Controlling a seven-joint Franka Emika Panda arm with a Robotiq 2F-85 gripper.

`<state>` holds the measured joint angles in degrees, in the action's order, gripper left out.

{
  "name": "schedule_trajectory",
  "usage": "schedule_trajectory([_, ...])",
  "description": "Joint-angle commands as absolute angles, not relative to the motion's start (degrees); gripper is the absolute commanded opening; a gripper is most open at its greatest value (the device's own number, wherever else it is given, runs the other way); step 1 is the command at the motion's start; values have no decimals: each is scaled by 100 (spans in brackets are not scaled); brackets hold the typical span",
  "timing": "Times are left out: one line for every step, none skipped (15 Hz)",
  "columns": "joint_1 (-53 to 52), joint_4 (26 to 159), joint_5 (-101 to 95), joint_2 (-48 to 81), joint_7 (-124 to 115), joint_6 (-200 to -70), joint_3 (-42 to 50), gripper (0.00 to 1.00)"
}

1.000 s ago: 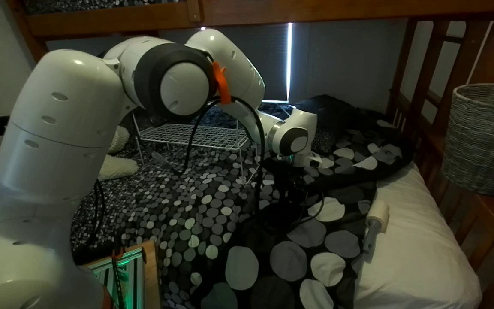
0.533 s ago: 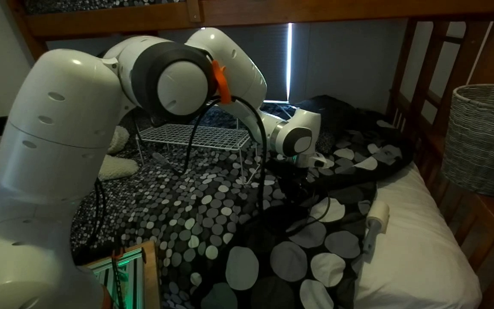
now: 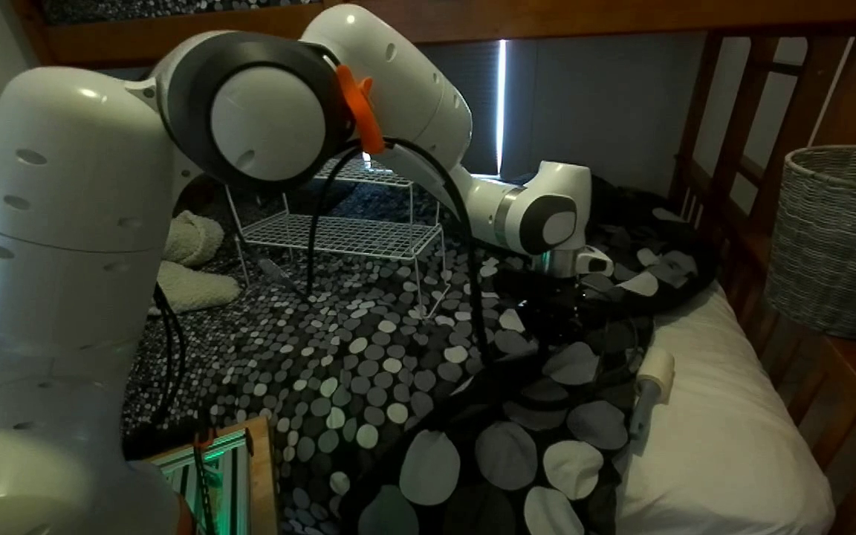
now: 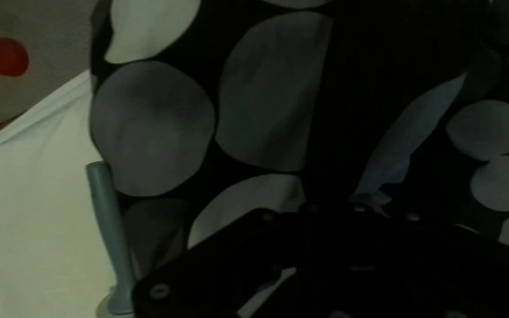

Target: Pick up the lint roller and put it on the white bed sheet on the bed, cover the lint roller with the black duvet cover

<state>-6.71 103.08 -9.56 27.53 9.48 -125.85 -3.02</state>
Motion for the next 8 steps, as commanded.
schedule_trajectory([-455, 10658, -1364, 2249, 1197, -12584, -114, 1])
schedule_trajectory([-381, 10675, -1432, 2172, 1236, -12635, -60, 1])
schedule_trajectory([-327, 10695, -1550, 2110, 1221, -12665, 18, 1])
schedule_trajectory([-261, 10706, -1613, 2059, 1232, -12686, 70, 1])
schedule_trajectory([-206, 10712, -1699, 2033, 1217, -12692, 134, 1])
schedule_trajectory([-167, 10678, -1742, 2037, 1159, -12693, 178, 1])
schedule_trajectory([-212, 10411, -1559, 2236, 1151, -12567, 51, 1])
schedule_trajectory([-173, 10397, -1561, 2224, 1153, -12569, 69, 5])
